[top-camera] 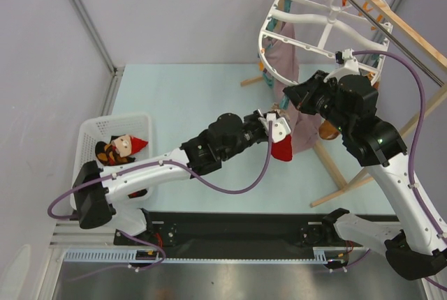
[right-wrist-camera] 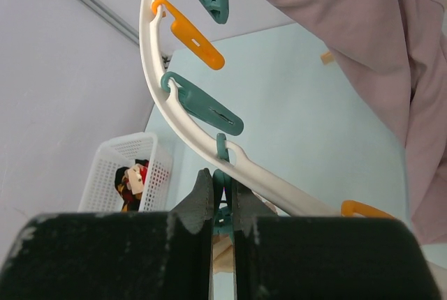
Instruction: Clip the socks to the hanger
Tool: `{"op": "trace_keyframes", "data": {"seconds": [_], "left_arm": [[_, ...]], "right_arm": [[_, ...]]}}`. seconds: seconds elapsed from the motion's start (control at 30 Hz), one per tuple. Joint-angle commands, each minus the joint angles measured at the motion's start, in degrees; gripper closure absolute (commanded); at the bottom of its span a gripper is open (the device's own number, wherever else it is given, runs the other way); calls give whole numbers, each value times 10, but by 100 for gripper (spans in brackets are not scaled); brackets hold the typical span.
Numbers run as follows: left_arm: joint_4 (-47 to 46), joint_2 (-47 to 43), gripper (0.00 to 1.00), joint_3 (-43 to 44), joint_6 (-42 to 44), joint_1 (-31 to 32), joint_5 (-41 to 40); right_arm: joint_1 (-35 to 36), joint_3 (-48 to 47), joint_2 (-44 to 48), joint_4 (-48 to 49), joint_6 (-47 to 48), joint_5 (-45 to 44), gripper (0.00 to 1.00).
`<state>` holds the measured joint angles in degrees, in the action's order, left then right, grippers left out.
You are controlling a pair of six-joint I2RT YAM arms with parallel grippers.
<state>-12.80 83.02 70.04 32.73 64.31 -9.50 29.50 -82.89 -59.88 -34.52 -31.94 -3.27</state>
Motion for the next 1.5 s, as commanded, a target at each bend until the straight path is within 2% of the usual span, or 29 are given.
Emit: {"op": "trace_keyframes", "data": {"seconds": [0.0, 0.57, 1.47], "left_arm": [[-23, -1, 100, 4, 21, 11, -13], [-37, 29, 100, 27, 61, 26, -58], [-84, 1, 100, 10, 79, 31, -80]], "right_arm": [[6, -12, -6, -36, -12, 34, 100], [7, -17, -13, -55, -12, 21, 100], [10, -9, -21, -66, -15, 5, 100]]}}
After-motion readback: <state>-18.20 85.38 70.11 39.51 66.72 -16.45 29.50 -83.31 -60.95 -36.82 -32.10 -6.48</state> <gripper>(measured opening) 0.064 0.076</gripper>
